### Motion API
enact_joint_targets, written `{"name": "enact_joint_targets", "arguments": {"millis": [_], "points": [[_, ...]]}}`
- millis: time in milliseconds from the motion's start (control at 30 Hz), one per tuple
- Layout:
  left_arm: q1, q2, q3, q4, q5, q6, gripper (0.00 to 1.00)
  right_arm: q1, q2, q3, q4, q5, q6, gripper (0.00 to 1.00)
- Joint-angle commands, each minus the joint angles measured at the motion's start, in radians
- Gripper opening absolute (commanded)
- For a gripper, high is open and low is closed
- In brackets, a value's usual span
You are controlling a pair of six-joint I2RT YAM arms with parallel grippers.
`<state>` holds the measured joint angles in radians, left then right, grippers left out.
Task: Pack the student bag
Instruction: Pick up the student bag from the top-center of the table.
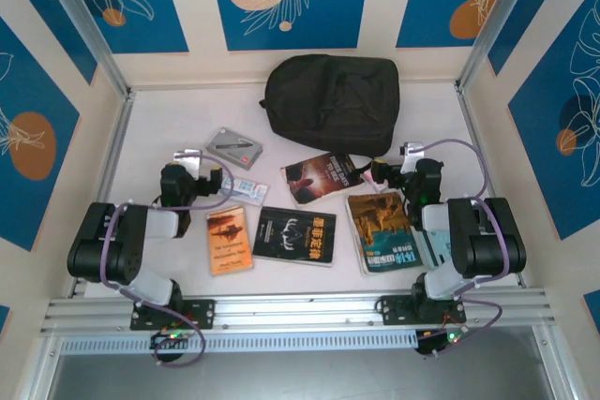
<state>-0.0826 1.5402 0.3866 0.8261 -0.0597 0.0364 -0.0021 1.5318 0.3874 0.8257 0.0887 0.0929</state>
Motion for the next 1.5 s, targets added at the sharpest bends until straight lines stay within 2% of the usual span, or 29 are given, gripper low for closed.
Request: {"name": "enact_joint_targets", "arguments": {"millis": [0,867,967,1067,1167,1300,1433,1467], "points": [[0.014,-0.004,0.018,0.000,0.017,0.010,1.00,0.002,-0.004,0.011,0.024,-0.013,0.005,0.99],[0.017,-0.006,0.019,-0.003,0.021,0.009,1.00,-0.003,-0.006,0.011,0.021,-0.022,0.007,0.99],[0.014,-0.032,0.042,-0.060,0.065,0.033,1.00,-0.004,-0.032,0.006,0.018,-0.021,0.013,0.99],[0.004,-0.118,0.158,-0.334,0.054,0.045,1.00,0.021,-0.130,0.069,-0.167,0.003,-0.014,0.99],[-0.034,-0.174,0.305,-0.607,0.043,0.063,1.00,0.092,-0.227,0.170,-0.397,0.079,-0.035,0.99],[-0.120,-0.251,0.352,-0.615,0.071,0.058,1.00,0.237,-0.281,0.269,-0.529,0.160,0.003,0.99],[-0.157,-0.335,0.420,-0.715,0.294,-0.004,1.00,0.371,-0.308,0.409,-0.712,0.157,0.045,0.99],[-0.174,-0.354,0.428,-0.730,0.291,-0.035,1.00,0.393,-0.325,0.423,-0.747,0.157,0.071,0.99]]}}
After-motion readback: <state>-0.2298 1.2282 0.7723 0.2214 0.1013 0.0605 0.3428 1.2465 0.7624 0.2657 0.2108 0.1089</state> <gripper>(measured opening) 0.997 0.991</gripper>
